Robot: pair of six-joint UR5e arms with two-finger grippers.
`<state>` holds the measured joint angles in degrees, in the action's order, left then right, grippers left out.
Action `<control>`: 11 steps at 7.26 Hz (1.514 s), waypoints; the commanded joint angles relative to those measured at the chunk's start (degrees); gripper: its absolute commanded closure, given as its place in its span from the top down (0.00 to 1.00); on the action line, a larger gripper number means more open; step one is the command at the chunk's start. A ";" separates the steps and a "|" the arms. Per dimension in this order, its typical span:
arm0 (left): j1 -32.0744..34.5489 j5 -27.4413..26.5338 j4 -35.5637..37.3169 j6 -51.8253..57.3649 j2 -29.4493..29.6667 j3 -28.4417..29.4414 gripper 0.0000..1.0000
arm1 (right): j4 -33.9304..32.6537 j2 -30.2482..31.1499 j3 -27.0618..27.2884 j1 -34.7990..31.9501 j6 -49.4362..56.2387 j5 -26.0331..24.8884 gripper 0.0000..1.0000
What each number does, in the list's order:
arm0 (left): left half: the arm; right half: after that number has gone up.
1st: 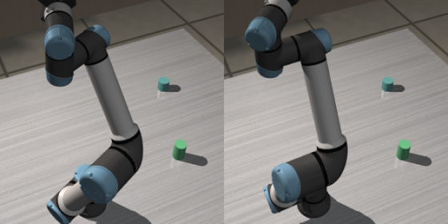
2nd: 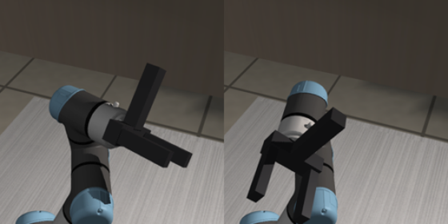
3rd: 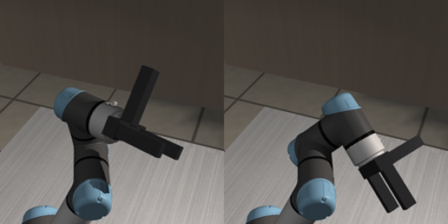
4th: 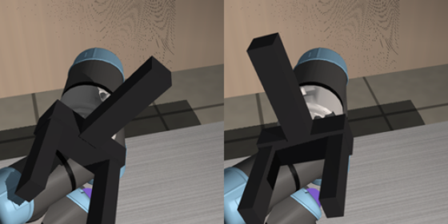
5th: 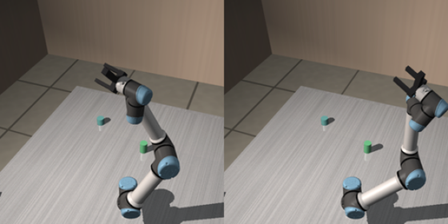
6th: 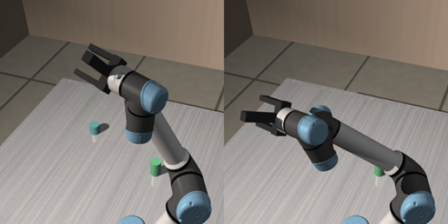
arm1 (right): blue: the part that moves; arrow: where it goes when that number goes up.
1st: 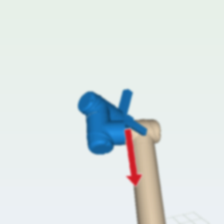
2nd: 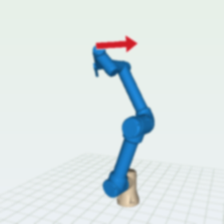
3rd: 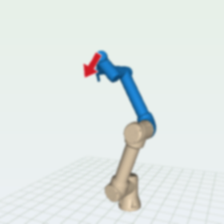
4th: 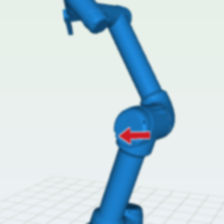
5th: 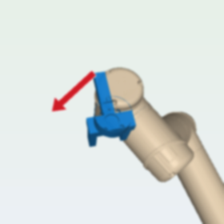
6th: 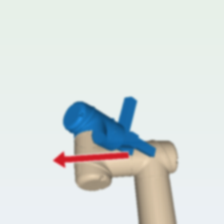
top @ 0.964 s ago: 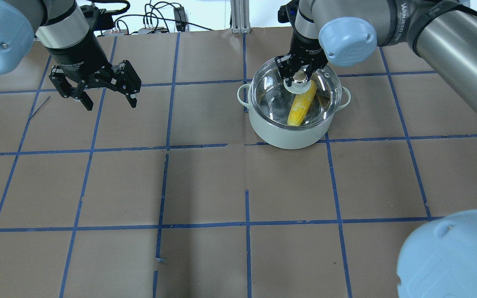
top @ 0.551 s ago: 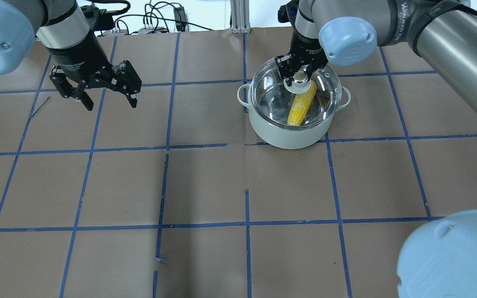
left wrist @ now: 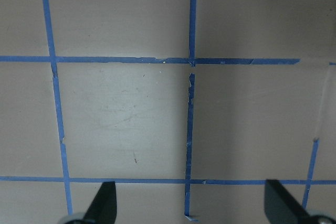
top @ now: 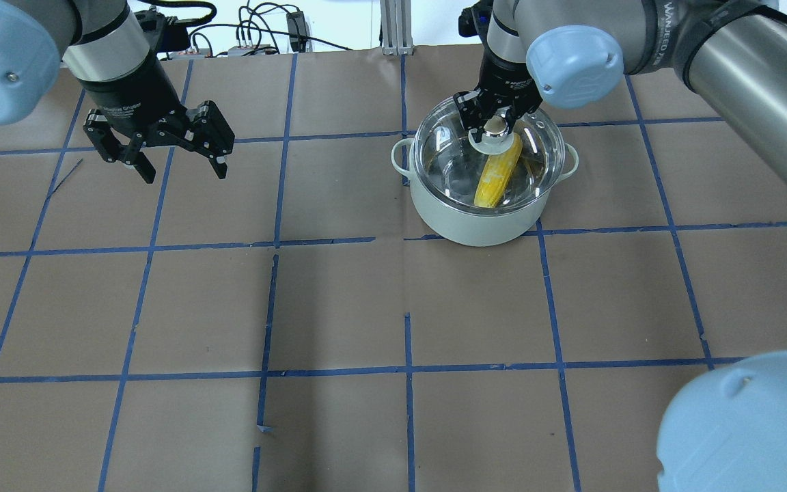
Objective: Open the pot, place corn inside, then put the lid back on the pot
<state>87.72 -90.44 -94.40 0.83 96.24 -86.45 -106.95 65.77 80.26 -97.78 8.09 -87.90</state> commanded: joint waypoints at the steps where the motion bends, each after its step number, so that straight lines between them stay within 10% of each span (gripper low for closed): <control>1: 0.00 0.00 0.00 0.14 0.09 0.06 1.00 | 0.17 -0.12 0.16 -0.48 0.00 -0.08 0.32; 10: 0.00 0.00 0.09 0.05 0.44 0.14 1.00 | -0.01 -0.47 0.07 -0.21 0.53 -0.08 0.35; 11: 0.00 0.00 0.09 0.05 0.53 0.14 1.00 | -0.62 -0.56 0.16 -0.13 0.00 -0.16 0.58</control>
<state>87.72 -90.44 -94.34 0.90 96.65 -86.34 -107.09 65.27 80.35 -98.01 8.53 -88.00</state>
